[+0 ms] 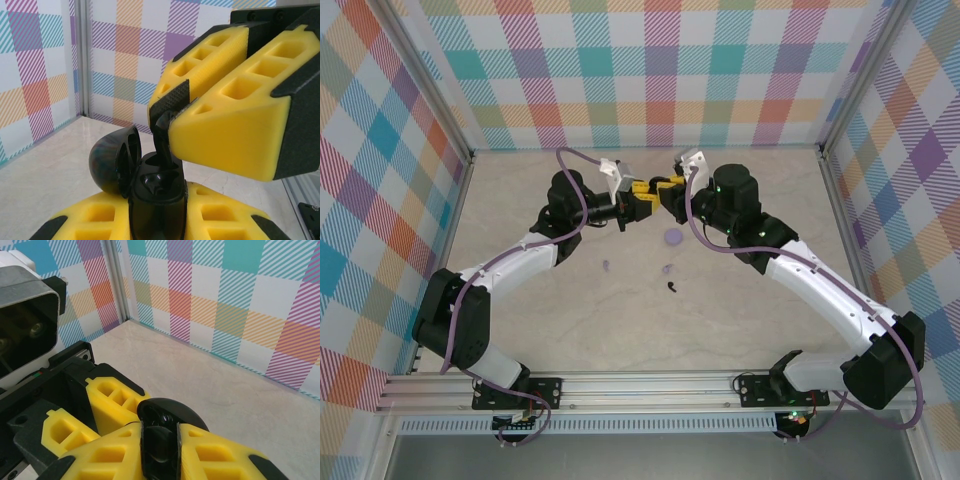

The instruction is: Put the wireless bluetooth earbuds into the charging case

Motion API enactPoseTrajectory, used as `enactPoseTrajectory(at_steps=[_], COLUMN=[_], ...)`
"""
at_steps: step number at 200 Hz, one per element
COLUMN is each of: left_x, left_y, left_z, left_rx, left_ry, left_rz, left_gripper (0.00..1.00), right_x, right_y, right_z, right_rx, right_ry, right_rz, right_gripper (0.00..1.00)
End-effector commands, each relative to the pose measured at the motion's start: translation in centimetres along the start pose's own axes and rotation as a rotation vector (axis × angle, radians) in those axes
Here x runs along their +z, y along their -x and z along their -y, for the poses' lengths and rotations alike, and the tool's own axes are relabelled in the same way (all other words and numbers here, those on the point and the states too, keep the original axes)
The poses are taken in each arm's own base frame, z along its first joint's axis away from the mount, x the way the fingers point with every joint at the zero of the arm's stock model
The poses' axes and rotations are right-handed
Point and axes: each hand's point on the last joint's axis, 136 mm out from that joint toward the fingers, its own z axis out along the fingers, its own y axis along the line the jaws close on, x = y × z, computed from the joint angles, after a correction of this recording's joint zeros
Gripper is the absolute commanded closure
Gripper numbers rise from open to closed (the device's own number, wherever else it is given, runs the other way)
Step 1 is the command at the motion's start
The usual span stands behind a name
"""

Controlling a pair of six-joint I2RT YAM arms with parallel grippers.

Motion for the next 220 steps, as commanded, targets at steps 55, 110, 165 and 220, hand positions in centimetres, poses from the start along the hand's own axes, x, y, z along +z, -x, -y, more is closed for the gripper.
enactPoseTrajectory(at_steps=[55, 110, 165, 220], left_x=[-0.1, -0.1, -0.1, 0.1], left_y=[3.7, 3.8, 3.7, 2.9], left_z=[1.2, 1.3, 1.4, 1.3], left_rx=[0.062, 0.068, 0.068, 0.056], left_ry=[-0.027, -0.026, -0.035, -0.045], left_rz=[0.075, 0.08, 0.077, 0.053], left_gripper=[0.84, 0.84, 0.84, 0.84], right_x=[-0.2, -0.2, 0.1, 0.2], right_y=[0.5, 0.3, 0.3, 0.6], right_z=[-0.7, -0.5, -0.3, -0.3], right_rx=[0.034, 0.061, 0.084, 0.093], right_ry=[0.032, 0.025, 0.027, 0.032], right_rz=[-0.01, -0.04, -0.06, -0.07], right_gripper=[0.78, 0.74, 0.7, 0.66])
